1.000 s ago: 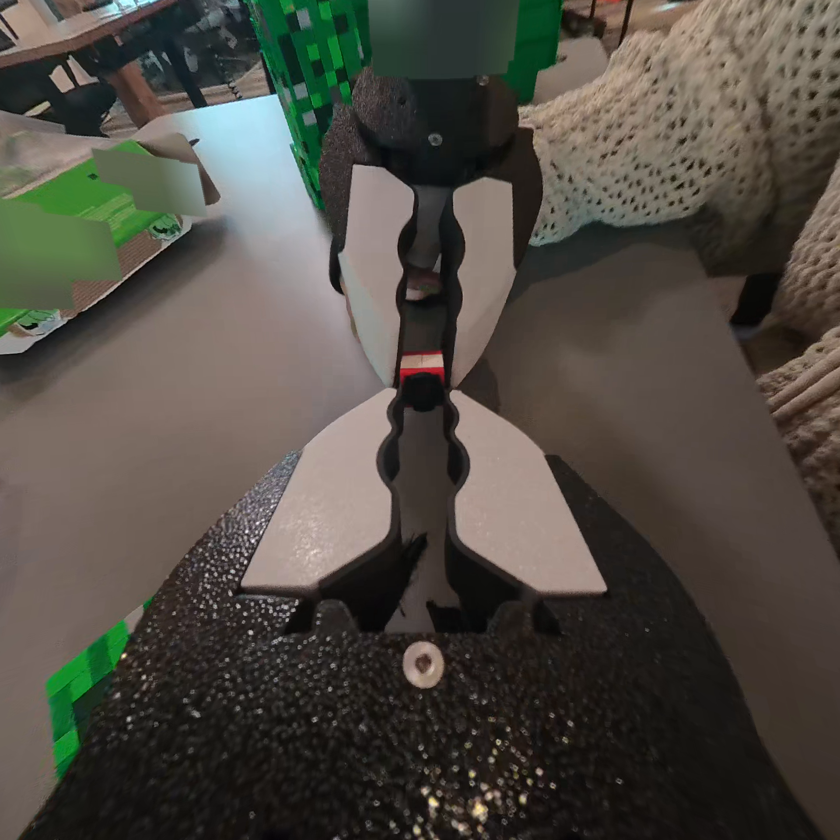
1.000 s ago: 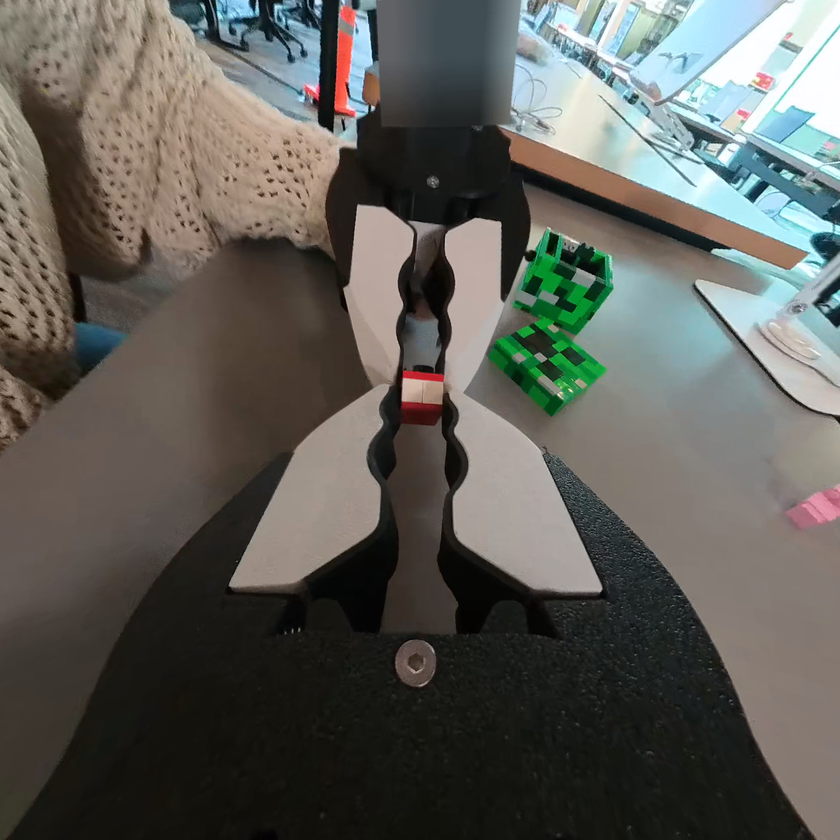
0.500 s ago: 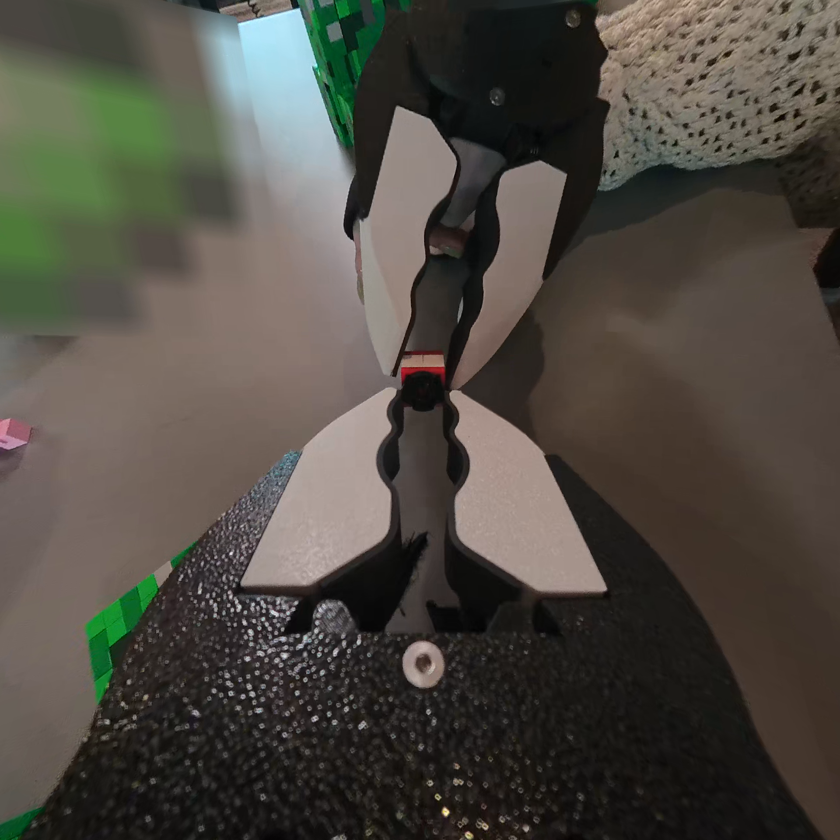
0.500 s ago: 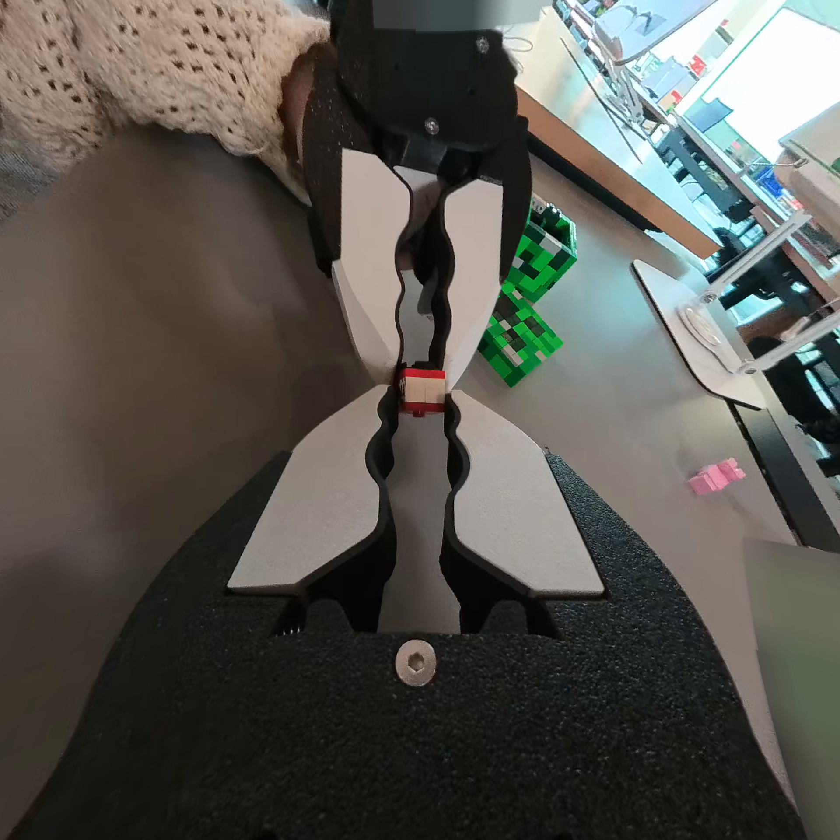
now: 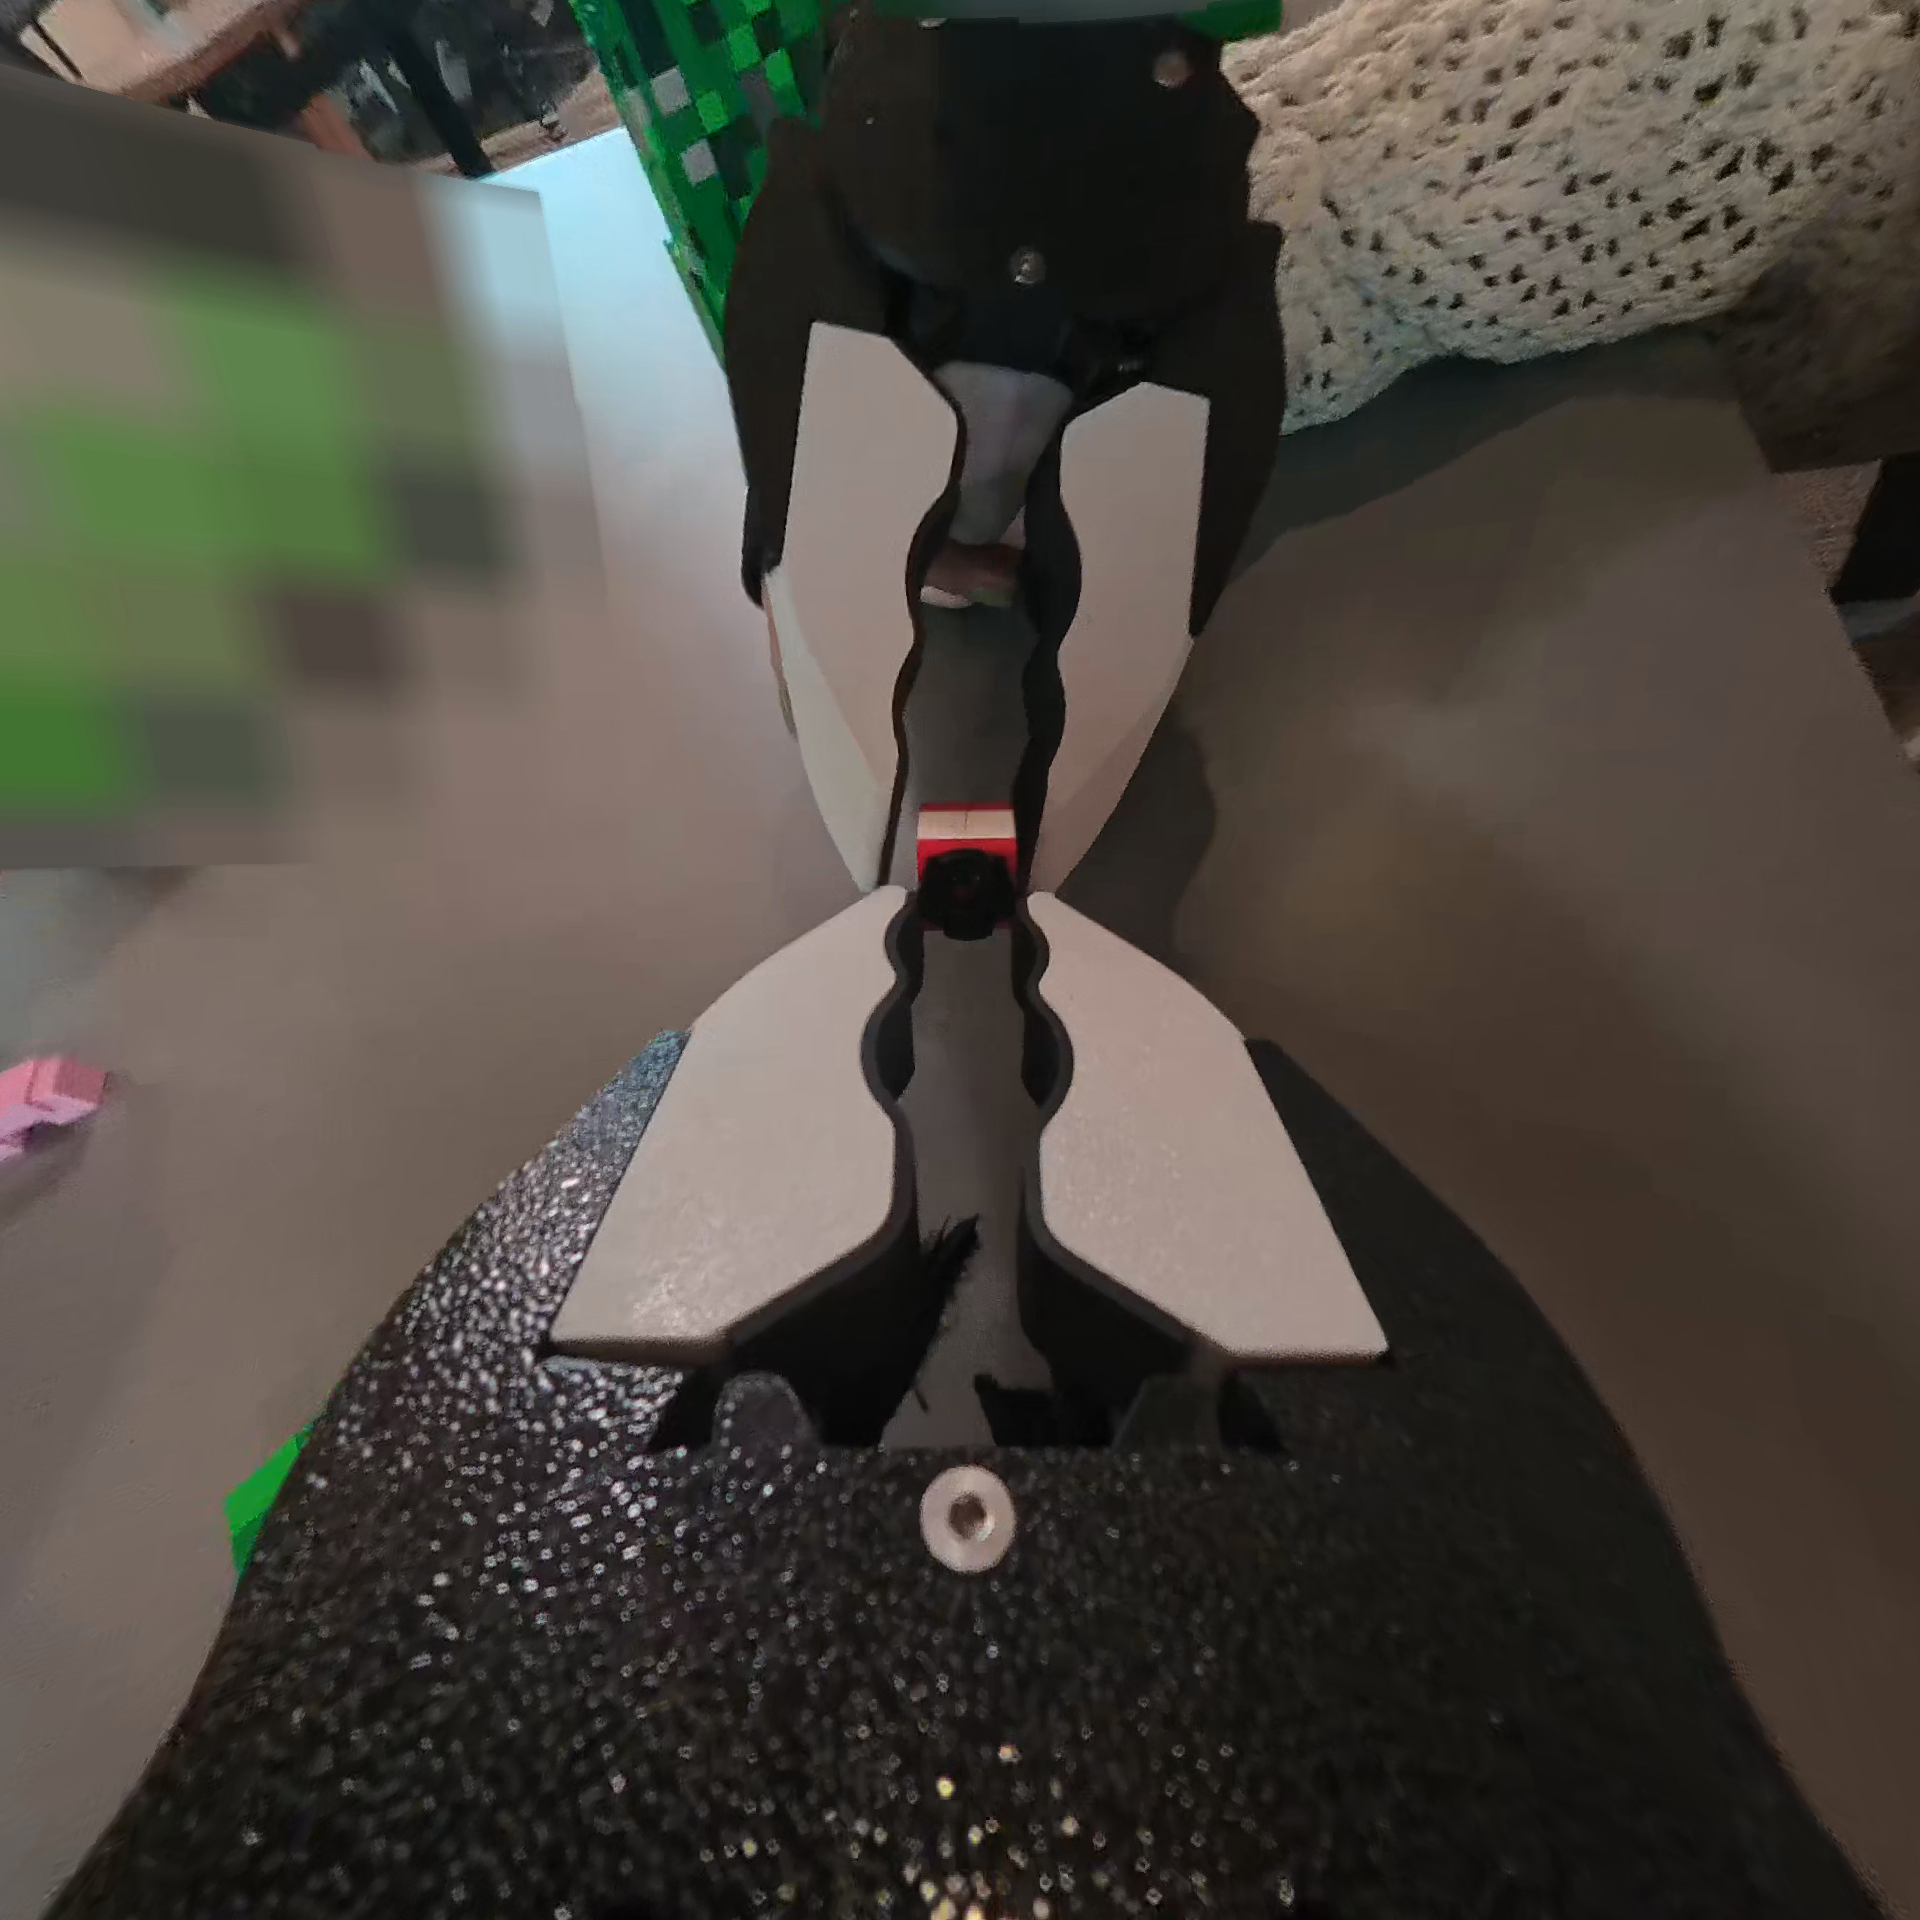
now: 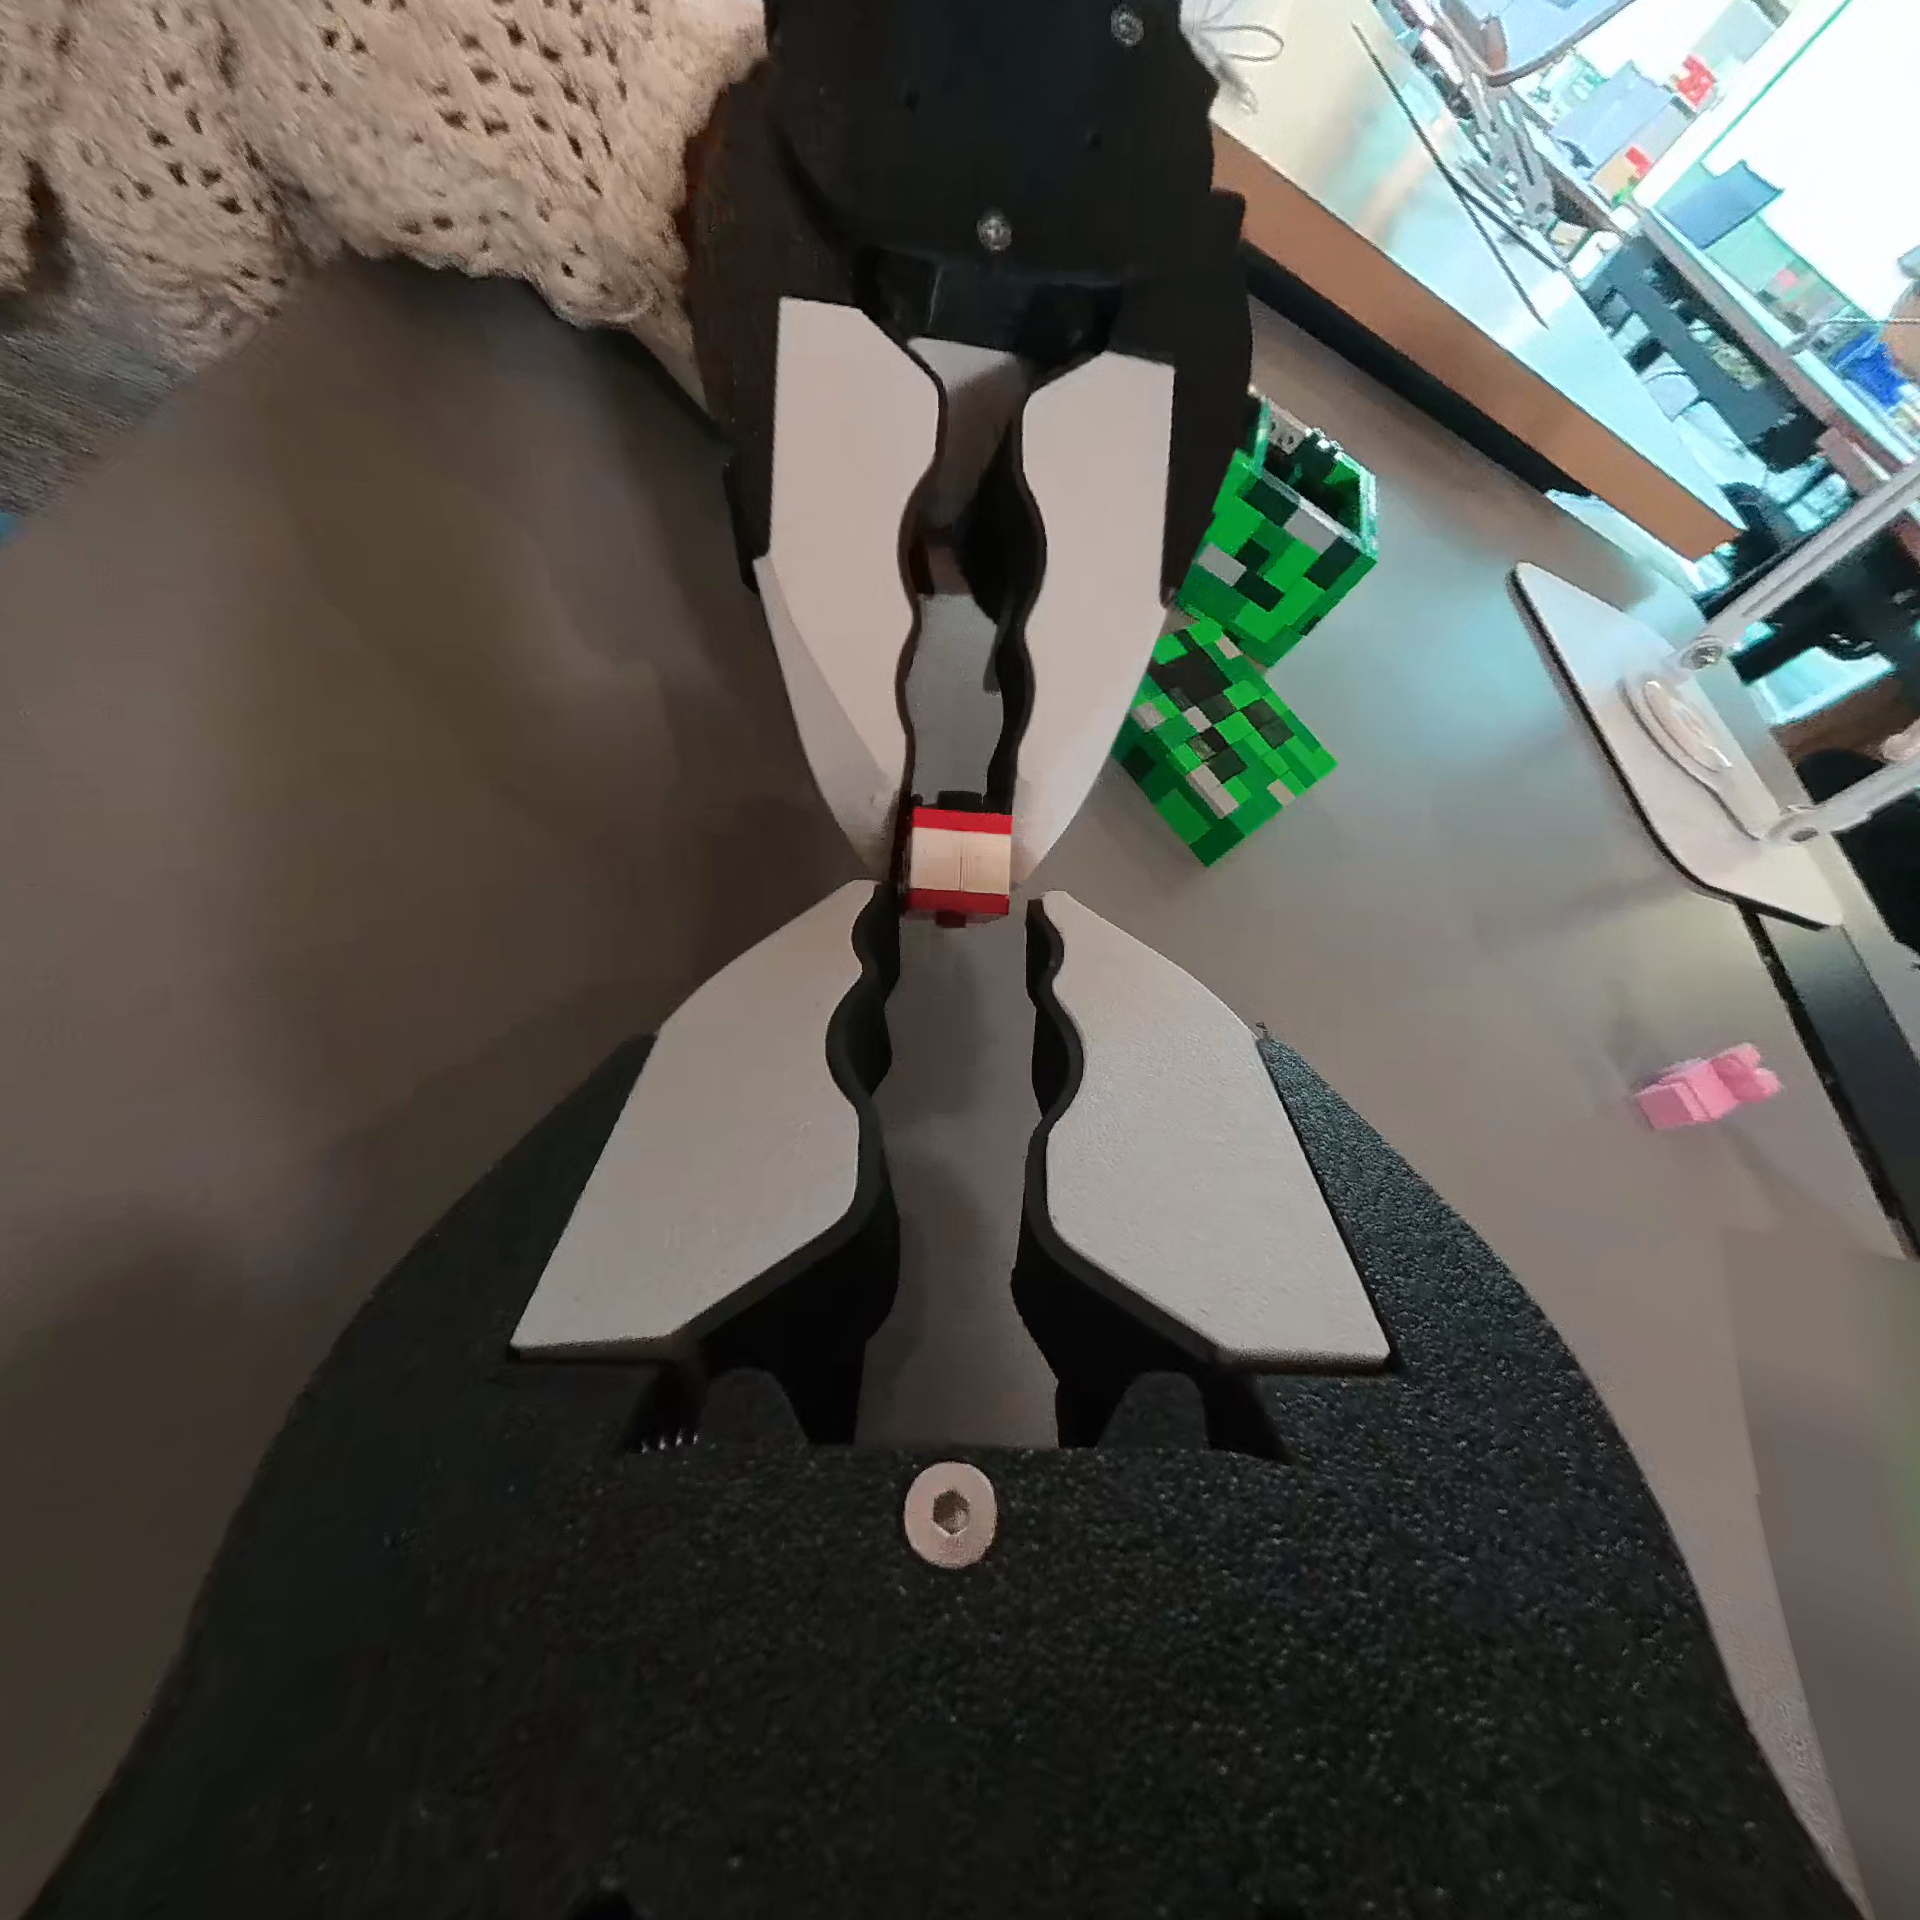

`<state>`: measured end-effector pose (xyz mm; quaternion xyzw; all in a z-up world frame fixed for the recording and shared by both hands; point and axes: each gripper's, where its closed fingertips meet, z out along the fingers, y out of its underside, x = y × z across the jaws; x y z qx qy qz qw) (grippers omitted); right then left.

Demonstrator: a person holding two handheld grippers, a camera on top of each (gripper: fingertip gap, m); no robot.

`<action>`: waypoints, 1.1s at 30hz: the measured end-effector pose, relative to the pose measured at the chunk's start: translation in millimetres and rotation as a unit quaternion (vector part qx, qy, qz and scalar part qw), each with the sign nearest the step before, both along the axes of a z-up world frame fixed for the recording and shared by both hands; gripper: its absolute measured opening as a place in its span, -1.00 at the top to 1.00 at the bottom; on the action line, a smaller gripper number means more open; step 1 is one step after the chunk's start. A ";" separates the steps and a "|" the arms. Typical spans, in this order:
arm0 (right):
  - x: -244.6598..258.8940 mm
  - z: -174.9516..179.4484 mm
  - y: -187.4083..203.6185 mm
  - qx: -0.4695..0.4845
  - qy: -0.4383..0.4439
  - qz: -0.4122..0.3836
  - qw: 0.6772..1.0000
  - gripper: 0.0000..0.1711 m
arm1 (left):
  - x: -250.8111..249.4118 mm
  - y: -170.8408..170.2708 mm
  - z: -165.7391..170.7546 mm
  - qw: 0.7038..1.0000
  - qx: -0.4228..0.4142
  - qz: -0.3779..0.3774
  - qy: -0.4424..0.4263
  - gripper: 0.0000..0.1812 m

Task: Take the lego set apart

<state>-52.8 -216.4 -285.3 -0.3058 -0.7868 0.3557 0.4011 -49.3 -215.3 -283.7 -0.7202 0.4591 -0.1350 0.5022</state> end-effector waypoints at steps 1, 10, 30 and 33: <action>1.6 -1.3 -2.2 -0.001 -0.007 0.008 1.000 0.78 | 1.3 -0.8 -0.4 1.000 0.001 -0.003 0.002 0.83; -4.5 2.6 9.5 0.044 0.026 -0.026 0.998 0.81 | -3.5 5.1 10.1 0.998 -0.008 0.027 -0.056 0.78; -12.3 5.4 15.7 0.254 0.081 -0.064 0.962 0.80 | -9.5 9.3 9.9 0.996 -0.040 0.064 -0.054 0.77; -14.7 8.4 19.8 0.291 0.092 -0.083 0.949 0.80 | -12.5 12.5 12.2 0.994 -0.043 0.086 -0.061 0.77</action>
